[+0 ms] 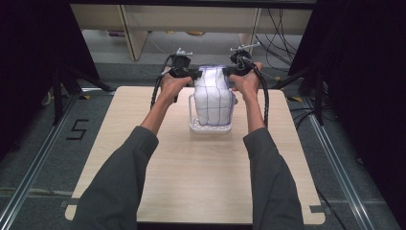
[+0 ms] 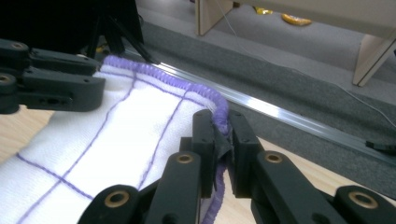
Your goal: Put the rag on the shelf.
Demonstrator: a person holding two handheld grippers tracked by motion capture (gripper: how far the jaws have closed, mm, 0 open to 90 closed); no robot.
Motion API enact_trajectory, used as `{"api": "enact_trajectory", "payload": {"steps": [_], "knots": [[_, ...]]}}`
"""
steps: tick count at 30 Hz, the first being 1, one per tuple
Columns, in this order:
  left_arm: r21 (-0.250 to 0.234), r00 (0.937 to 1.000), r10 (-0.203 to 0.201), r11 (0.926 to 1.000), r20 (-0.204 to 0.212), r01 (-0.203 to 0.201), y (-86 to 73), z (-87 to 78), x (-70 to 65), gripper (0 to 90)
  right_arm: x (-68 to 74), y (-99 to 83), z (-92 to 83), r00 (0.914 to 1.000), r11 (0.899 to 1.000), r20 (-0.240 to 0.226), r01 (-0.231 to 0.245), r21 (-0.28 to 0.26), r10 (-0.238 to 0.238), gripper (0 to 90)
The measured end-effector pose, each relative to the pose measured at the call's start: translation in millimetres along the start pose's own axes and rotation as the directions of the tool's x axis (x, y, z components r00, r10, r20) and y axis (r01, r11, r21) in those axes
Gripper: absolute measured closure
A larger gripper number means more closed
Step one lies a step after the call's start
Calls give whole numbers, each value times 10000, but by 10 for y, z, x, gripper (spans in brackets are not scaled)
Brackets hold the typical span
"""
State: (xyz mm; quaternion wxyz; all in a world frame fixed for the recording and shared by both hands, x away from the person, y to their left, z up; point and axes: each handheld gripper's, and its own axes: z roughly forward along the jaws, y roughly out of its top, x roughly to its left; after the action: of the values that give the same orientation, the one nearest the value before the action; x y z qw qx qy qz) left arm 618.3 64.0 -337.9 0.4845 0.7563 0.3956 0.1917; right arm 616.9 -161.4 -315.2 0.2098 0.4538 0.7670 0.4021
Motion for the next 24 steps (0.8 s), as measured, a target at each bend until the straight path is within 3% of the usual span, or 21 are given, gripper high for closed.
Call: {"api": "enact_trajectory", "payload": {"steps": [8, 9, 14, 18, 22, 23, 24], "knots": [[431, 9995, -270, 9987, 136, 264, -73, 29, 19, 658, -16, -63, 68, 9999, 9976, 60, 103, 679, -108, 803], [467, 9995, -312, 9984, 110, 307, -84, 25, 25, 638, -30, -71, 80, 9996, 9979, 126, 253, 591, -261, 789], [547, 9995, -330, 9980, 4, 330, -97, -56, 90, 607, -68, -110, 81, 9997, 9973, 223, -128, 729, 112, 718], [543, 9991, -426, 9976, -32, 427, -102, -158, 151, 593, -103, -109, 25, 9997, 9977, 236, -79, 671, 63, 687], [631, 9998, -198, 9978, -87, 203, -112, -256, 192, 581, -128, -112, -59, 9996, 9983, 264, -67, 581, 52, 665], [567, 9999, -138, 9983, 6, 138, -123, -297, 189, 575, -116, -117, -78, 9995, 9978, 258, -188, 639, 172, 655], [462, 9998, -134, 9988, 126, 128, -129, -319, 187, 567, -133, -129, -96, 9997, 9984, 251, -3, 562, -11, 646]]}}
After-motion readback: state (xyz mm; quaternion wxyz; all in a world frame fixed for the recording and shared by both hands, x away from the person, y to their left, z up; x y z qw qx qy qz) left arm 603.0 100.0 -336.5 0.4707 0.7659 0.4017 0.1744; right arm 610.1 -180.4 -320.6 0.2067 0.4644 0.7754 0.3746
